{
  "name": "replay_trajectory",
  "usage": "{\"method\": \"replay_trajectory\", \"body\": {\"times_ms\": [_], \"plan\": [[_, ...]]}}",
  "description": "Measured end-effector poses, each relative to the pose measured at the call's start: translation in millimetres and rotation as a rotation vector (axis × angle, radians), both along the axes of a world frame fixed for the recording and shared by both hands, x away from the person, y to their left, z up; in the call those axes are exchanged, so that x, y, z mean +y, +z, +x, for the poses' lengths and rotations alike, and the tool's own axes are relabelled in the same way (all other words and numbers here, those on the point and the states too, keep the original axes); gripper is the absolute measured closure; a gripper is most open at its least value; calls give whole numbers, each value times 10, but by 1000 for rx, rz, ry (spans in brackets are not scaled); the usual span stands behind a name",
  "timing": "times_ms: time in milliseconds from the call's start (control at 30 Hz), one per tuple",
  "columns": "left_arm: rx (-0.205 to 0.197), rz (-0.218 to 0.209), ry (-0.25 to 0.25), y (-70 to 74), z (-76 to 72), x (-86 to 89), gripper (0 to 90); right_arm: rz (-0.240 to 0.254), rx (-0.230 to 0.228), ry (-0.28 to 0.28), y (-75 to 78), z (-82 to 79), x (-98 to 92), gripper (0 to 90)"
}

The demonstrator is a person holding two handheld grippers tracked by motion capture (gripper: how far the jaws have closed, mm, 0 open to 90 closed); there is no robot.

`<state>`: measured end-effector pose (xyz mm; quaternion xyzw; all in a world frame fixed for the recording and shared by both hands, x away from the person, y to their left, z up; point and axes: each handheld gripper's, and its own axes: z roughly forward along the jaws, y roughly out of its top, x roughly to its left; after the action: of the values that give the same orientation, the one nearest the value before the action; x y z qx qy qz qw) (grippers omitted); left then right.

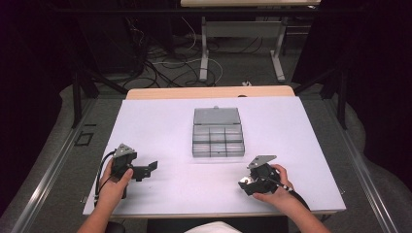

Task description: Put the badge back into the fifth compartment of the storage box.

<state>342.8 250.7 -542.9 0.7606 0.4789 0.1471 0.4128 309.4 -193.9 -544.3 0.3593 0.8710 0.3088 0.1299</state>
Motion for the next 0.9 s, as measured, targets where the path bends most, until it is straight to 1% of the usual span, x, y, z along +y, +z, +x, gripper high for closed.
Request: {"method": "replay_trajectory", "body": {"times_ms": [33, 100, 133, 200, 233, 300, 333, 400, 500, 667, 767, 833, 900], "plan": [[1, -2, 2, -1, -1, -1, 29, -7, 8, -9, 3, -6, 6, 309], [1, -3, 2, -1, -1, 1, 29, -5, 26, 4, 1, -6, 13, 313], [1, -3, 3, -1, -1, 1, 29, 3, 15, 3, -12, -6, 20, 321], [1, -3, 3, 0, 0, 1, 29, 3, 17, 6, -13, -9, 22, 331], [1, -3, 3, 0, -1, 1, 29, -9, 33, -6, -5, -20, 28, 346], [2, -3, 3, -1, 0, 1, 29, -8, 31, 2, -16, -17, 32, 355], [2, -3, 3, -1, 0, 1, 29, -14, 47, -2, -12, -22, 32, 361], [1, -4, 3, -1, 0, 1, 29, -17, 38, -4, -22, -20, 33, 376], [1, 3, -4, 0, 3, 9, 29, -18, 46, -2, -27, -19, 34, 384], [2, -4, 3, -1, 0, 2, 29, -24, 38, 11, -45, -10, 29, 416], [2, -4, 3, -1, 0, 2, 29, -28, 61, 3, -33, -14, 30, 423], [2, -4, 2, -1, 0, 3, 29, -28, 57, 12, -34, -6, 24, 426], [2, -4, 2, -1, 0, 1, 29, -28, 58, 6, -34, -7, 24, 433]]}}
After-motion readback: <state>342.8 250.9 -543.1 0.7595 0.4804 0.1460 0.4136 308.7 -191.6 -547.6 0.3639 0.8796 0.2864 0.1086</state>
